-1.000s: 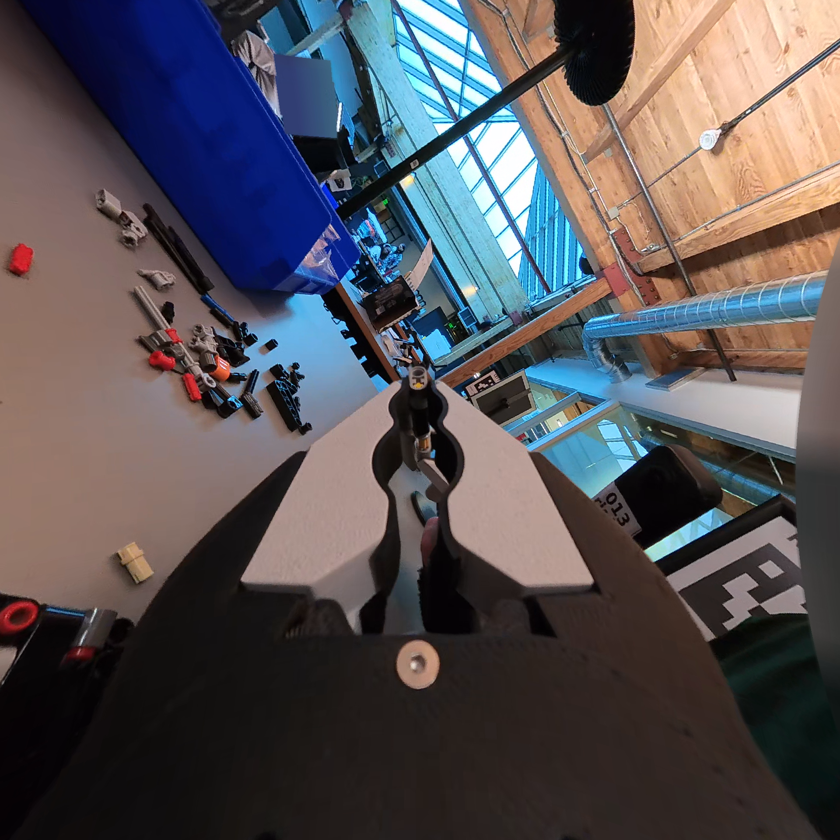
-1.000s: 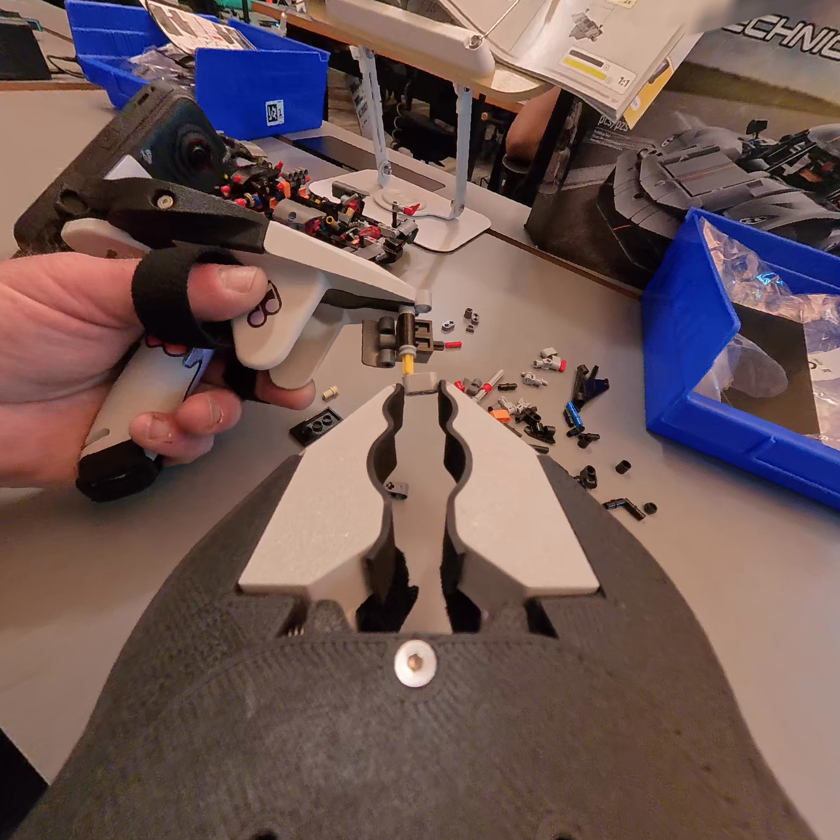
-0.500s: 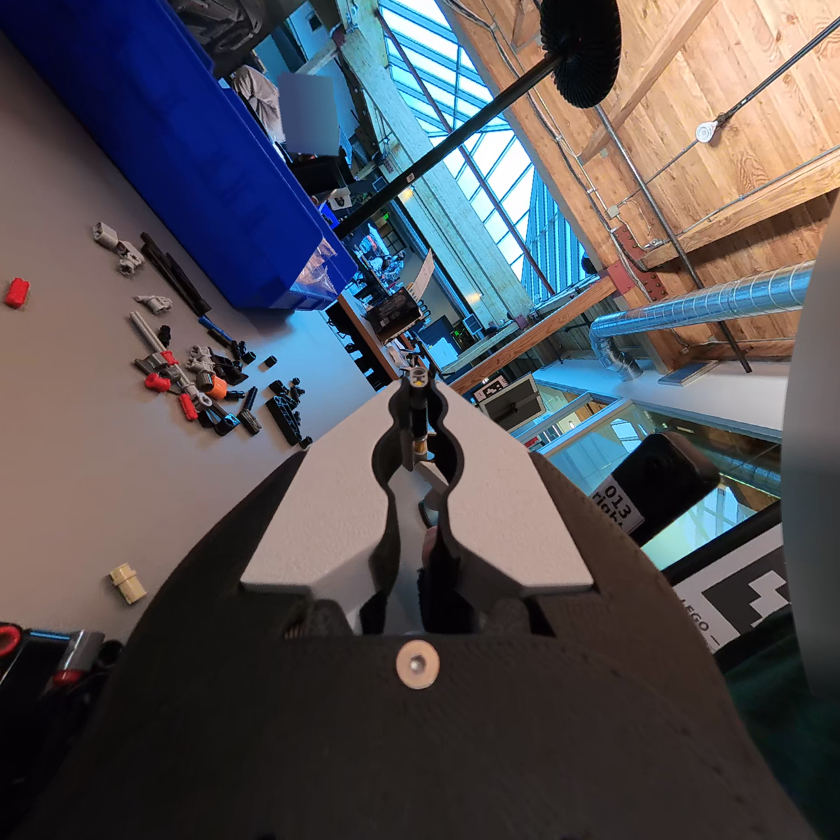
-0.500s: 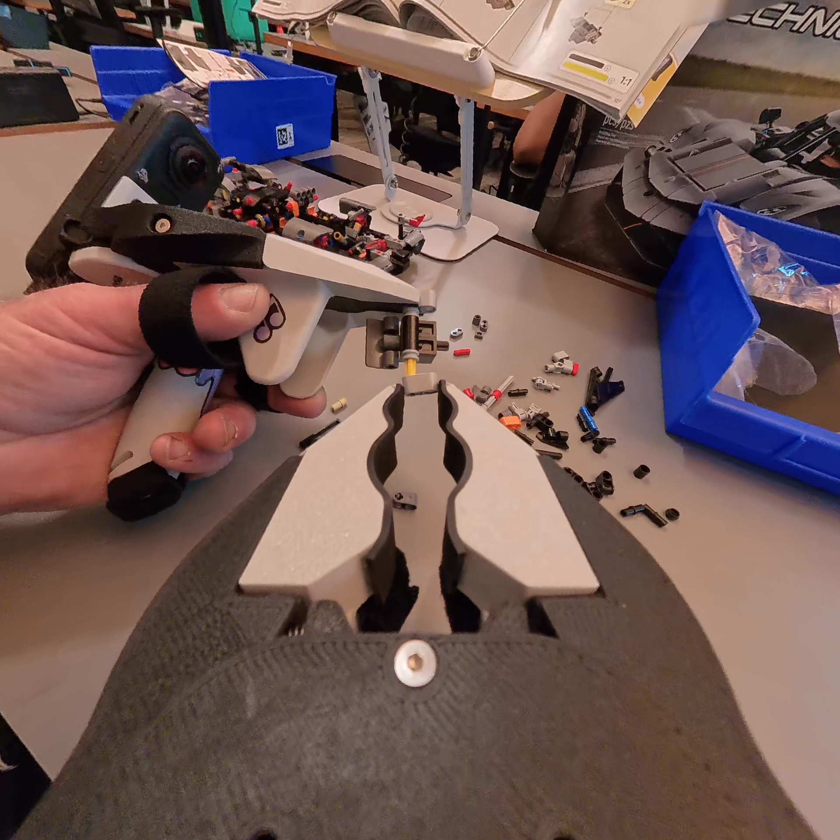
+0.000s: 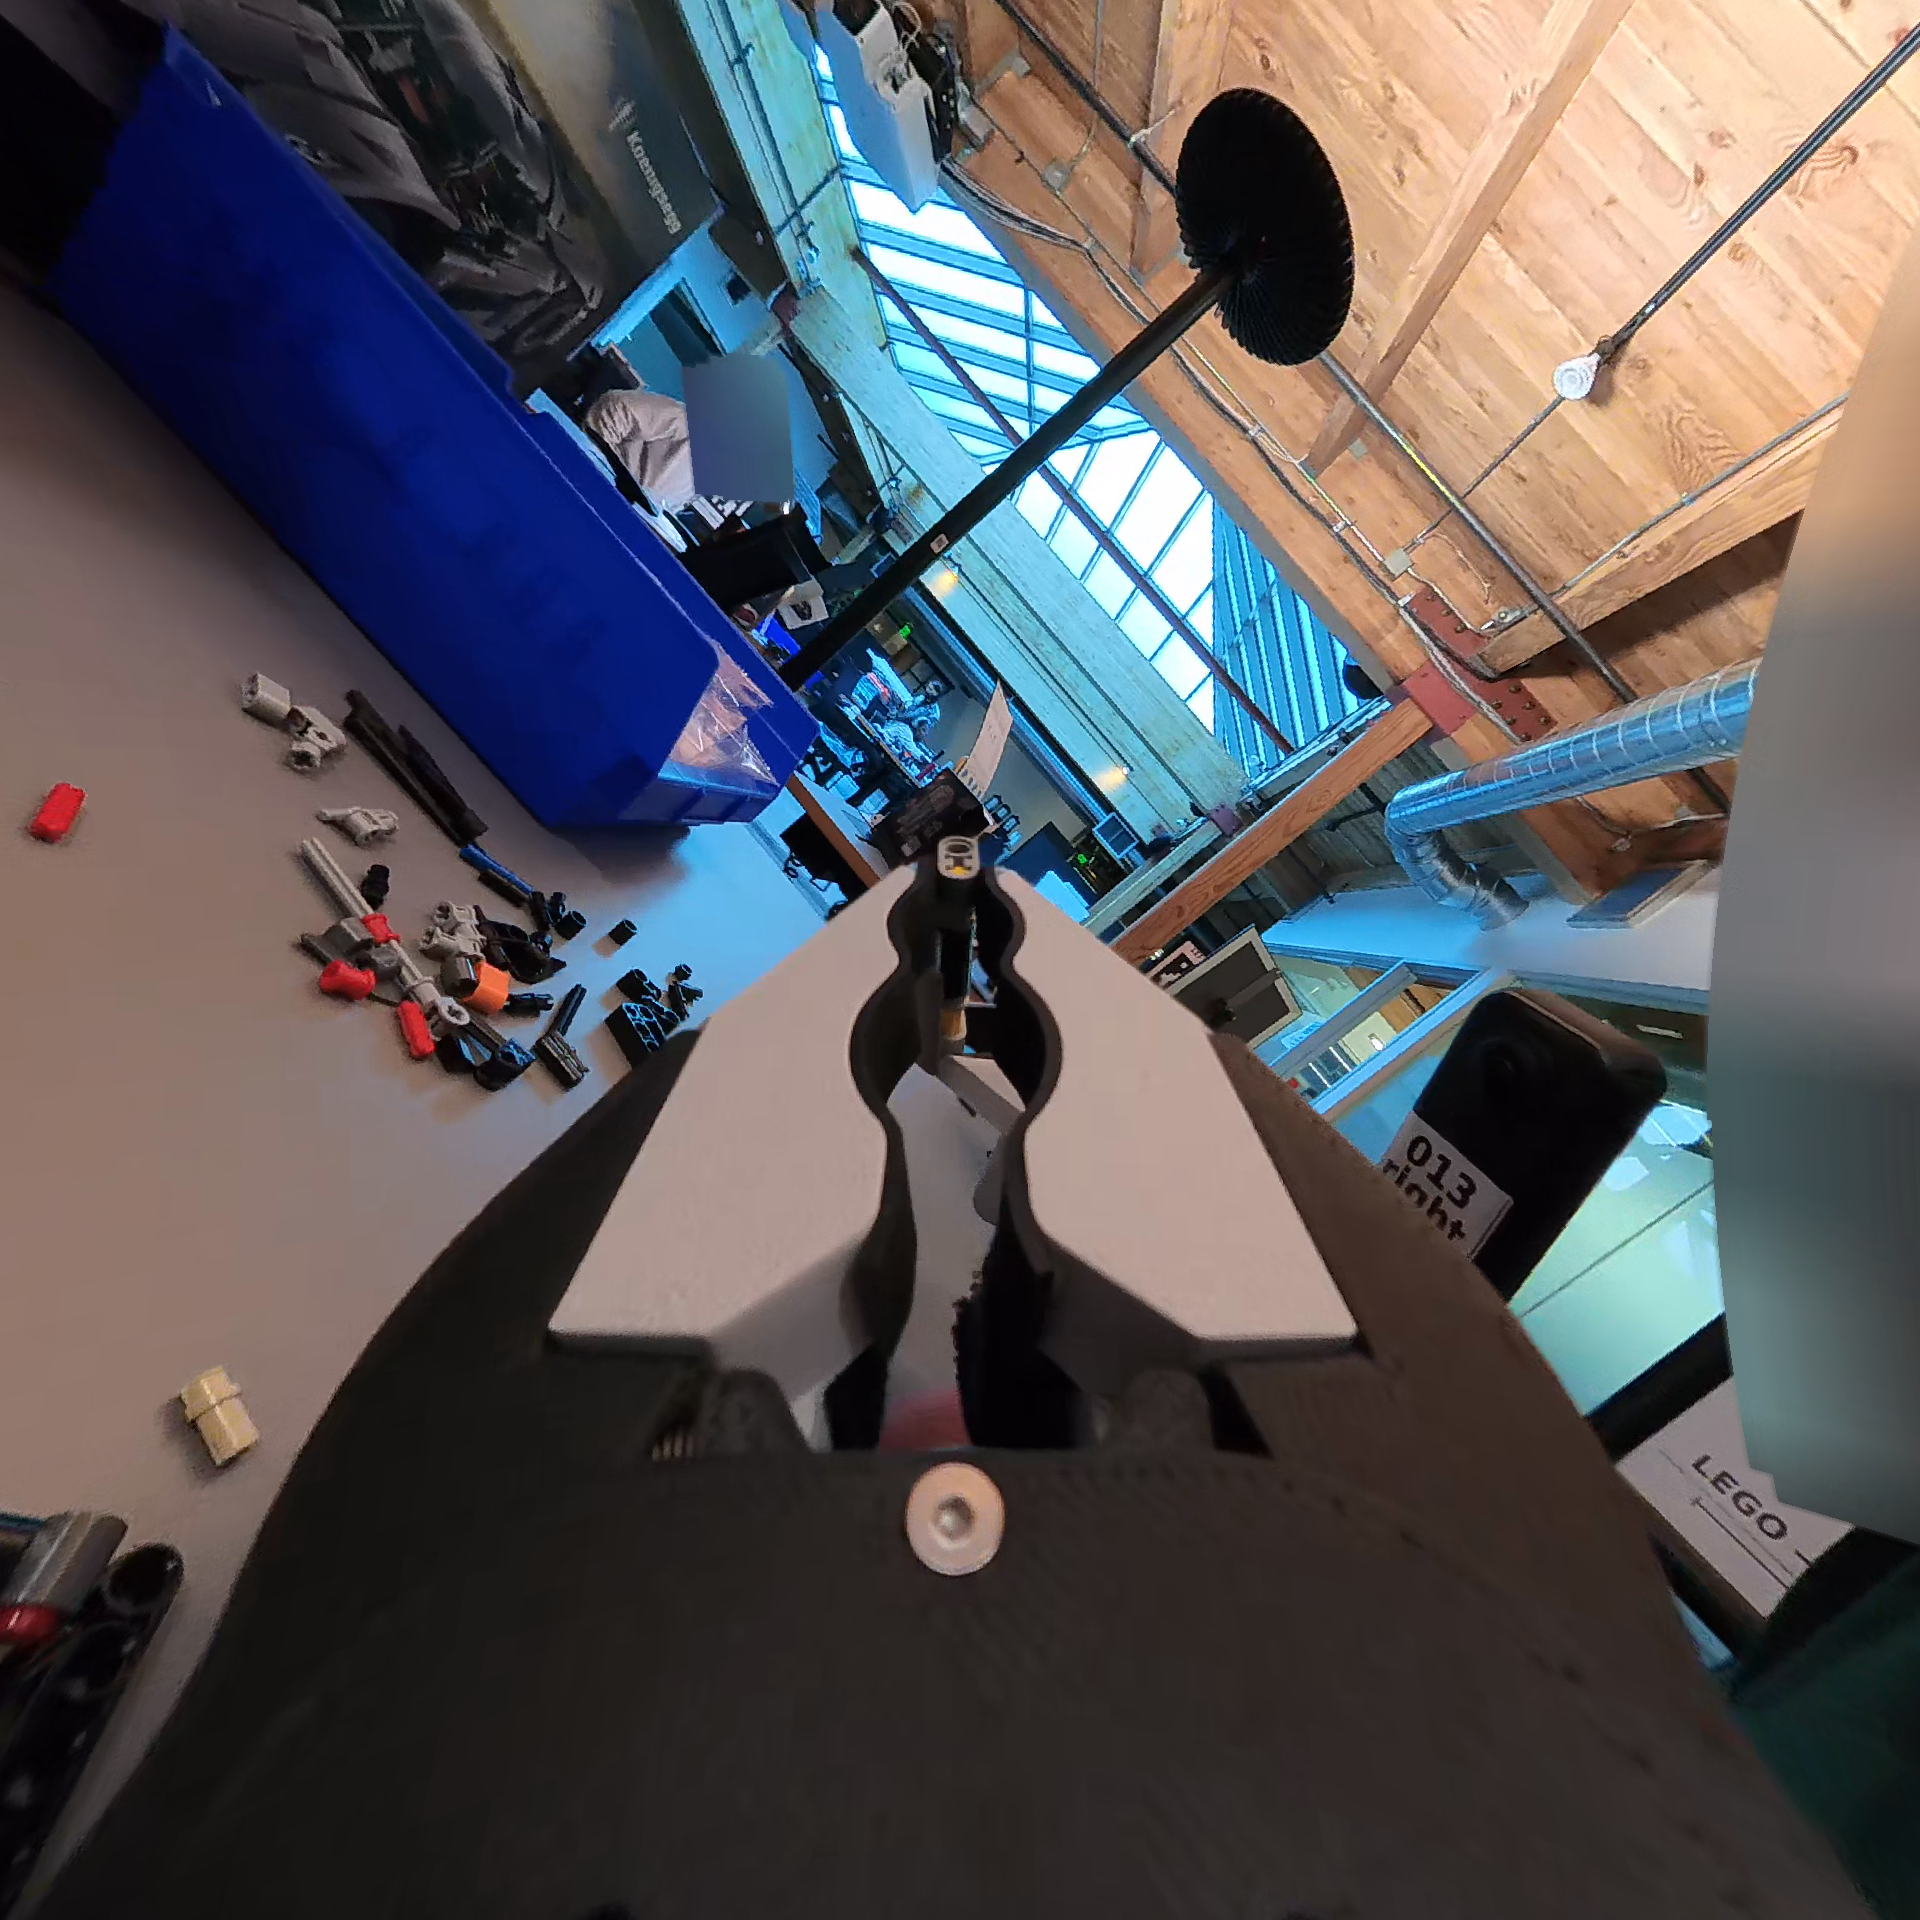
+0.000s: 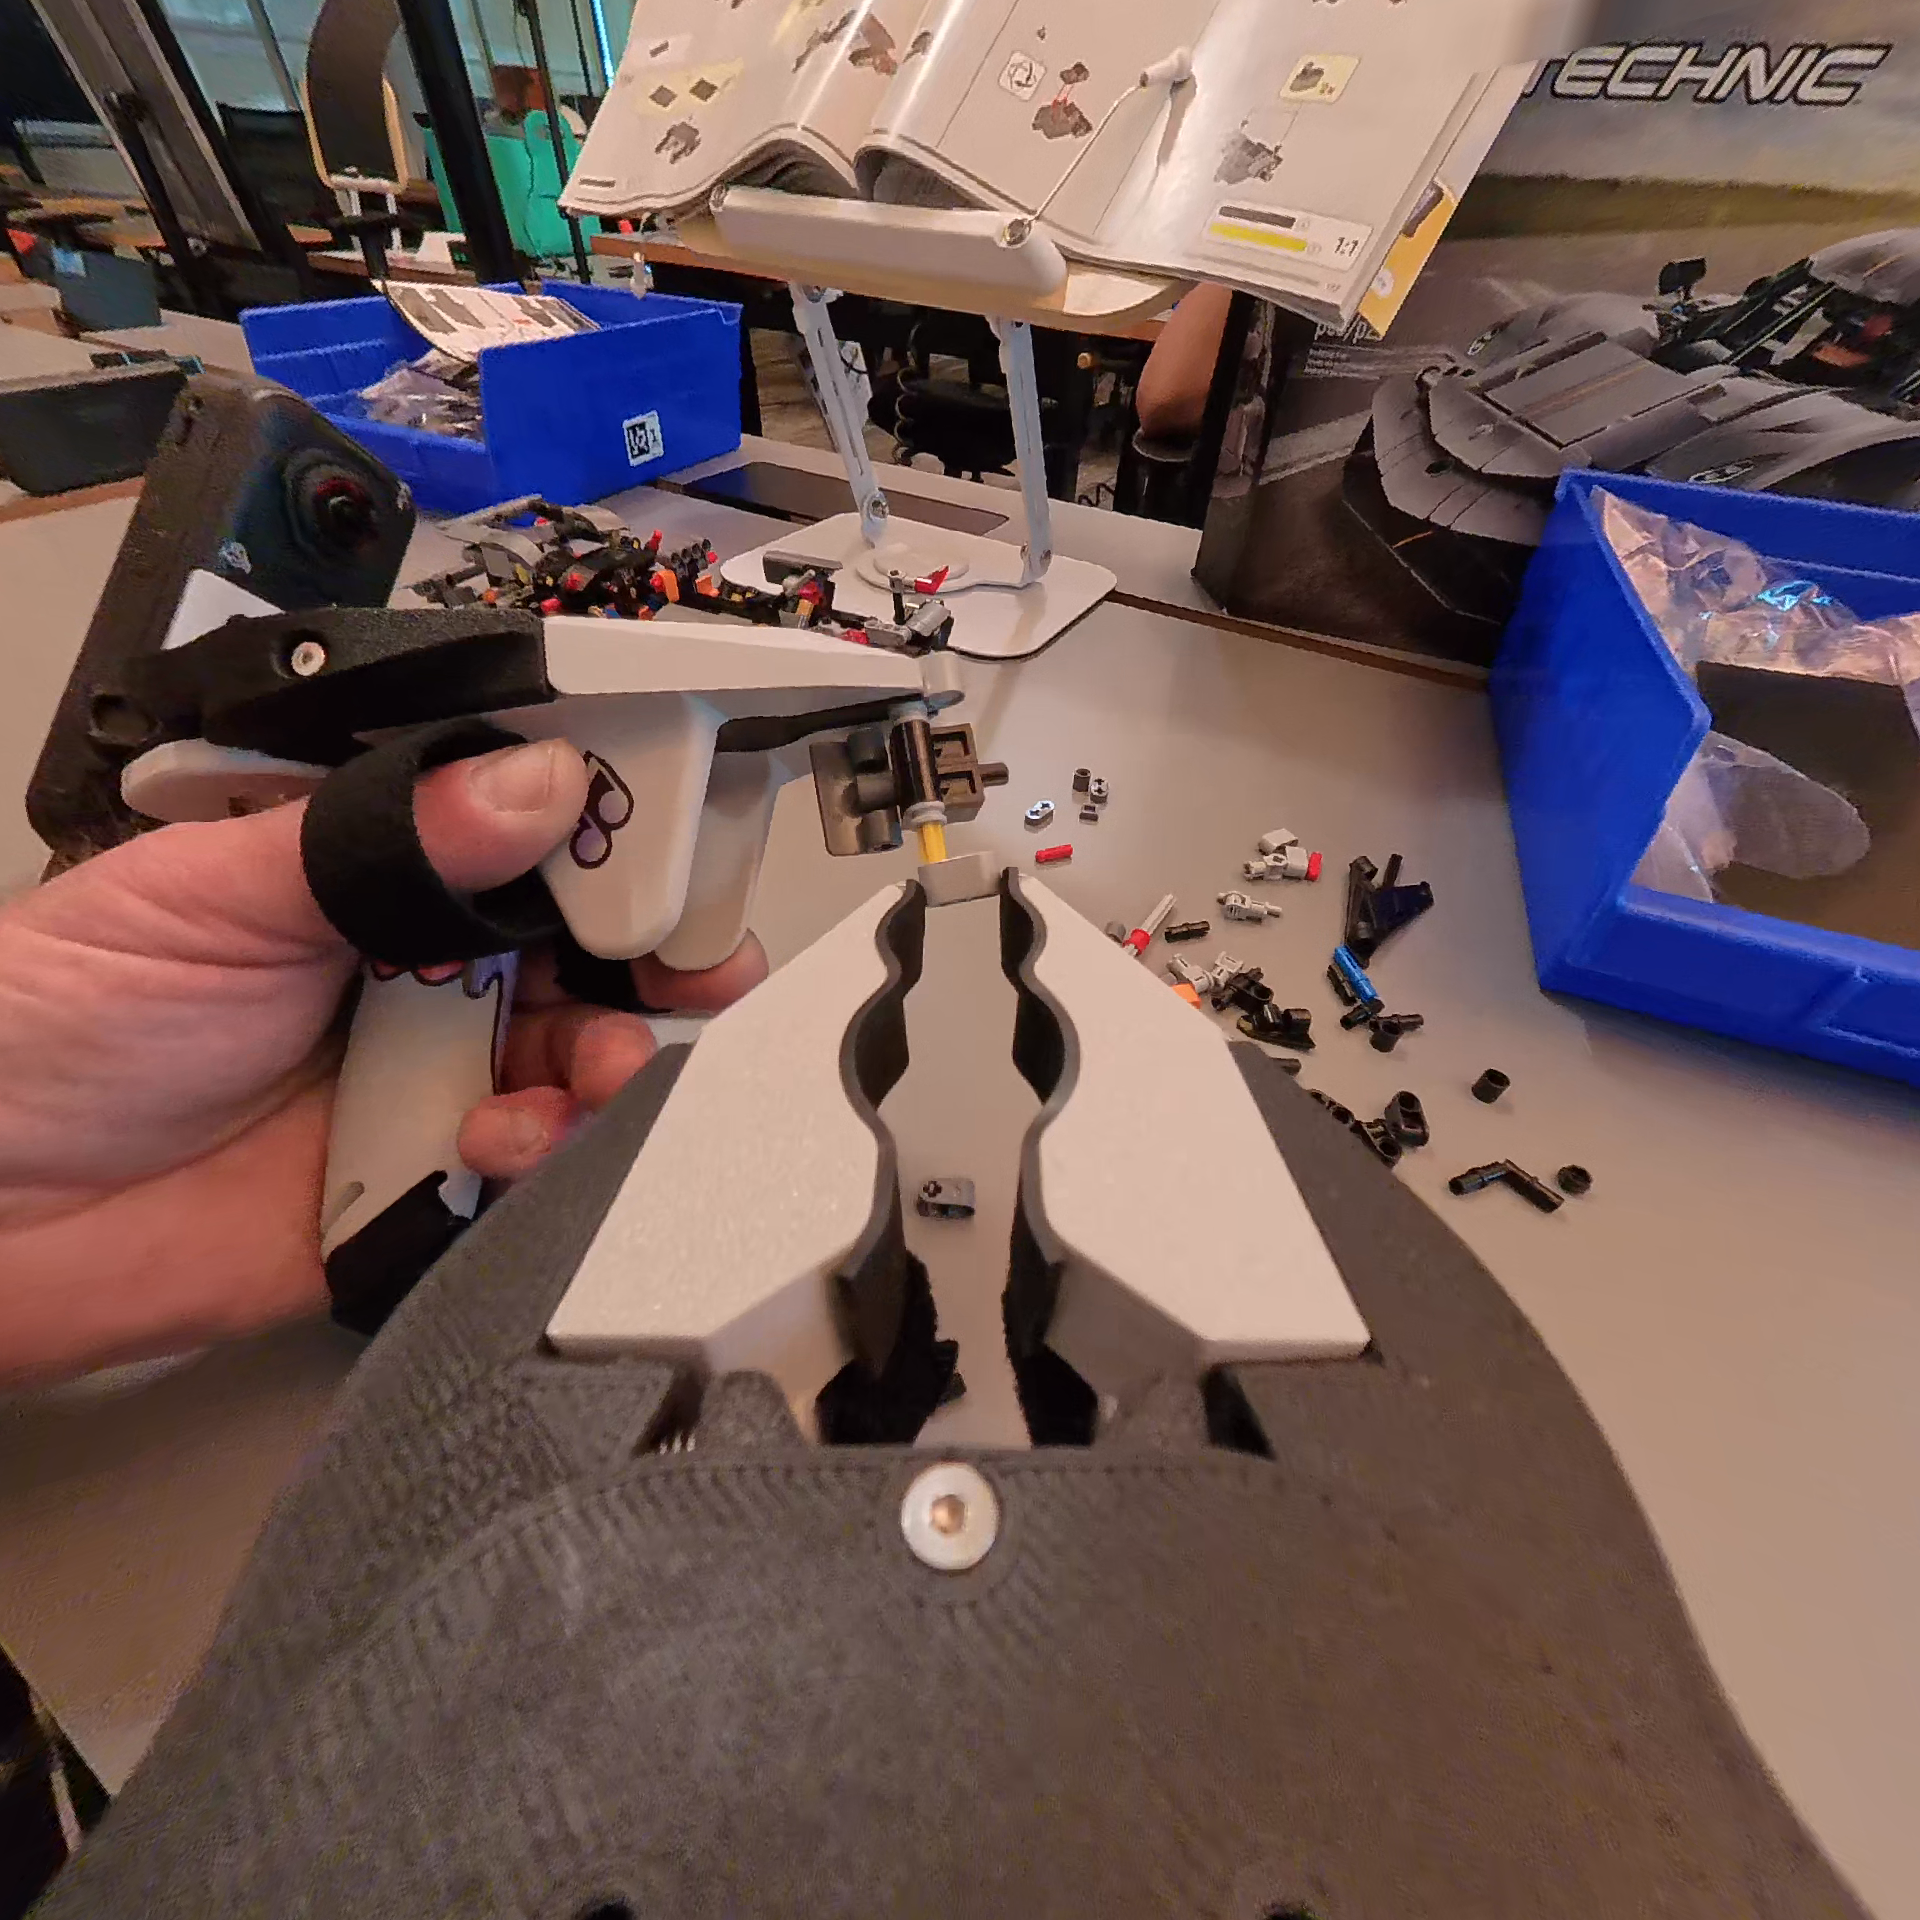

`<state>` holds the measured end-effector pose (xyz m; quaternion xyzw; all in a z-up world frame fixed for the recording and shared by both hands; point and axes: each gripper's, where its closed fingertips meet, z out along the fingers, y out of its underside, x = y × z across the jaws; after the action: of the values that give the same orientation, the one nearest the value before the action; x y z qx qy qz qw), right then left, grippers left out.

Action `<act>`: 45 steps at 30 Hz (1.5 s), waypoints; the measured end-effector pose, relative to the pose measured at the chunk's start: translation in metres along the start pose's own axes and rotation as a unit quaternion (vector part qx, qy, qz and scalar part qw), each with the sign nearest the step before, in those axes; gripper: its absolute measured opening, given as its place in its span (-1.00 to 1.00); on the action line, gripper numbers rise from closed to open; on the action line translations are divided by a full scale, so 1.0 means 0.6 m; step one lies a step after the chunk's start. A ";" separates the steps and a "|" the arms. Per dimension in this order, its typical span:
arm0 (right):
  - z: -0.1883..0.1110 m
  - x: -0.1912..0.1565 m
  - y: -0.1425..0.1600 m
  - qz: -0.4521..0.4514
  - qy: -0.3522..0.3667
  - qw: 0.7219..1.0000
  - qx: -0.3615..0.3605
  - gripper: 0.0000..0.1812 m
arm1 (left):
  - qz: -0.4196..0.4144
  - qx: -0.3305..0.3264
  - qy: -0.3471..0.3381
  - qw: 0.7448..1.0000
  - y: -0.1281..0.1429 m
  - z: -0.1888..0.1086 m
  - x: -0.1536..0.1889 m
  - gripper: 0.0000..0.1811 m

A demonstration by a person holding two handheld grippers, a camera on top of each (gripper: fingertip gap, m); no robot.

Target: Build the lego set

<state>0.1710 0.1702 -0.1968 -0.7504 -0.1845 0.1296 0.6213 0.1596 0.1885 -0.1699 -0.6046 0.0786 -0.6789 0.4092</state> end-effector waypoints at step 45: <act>0.019 -0.007 0.014 0.091 -0.029 0.995 -0.030 -0.88 | 0.131 -0.037 -0.049 0.989 0.006 0.000 -0.007 -0.94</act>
<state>0.1636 0.1770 -0.2073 -0.7784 -0.1373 0.2020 0.5783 0.1611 0.1889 -0.1754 -0.6364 0.1618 -0.5853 0.4757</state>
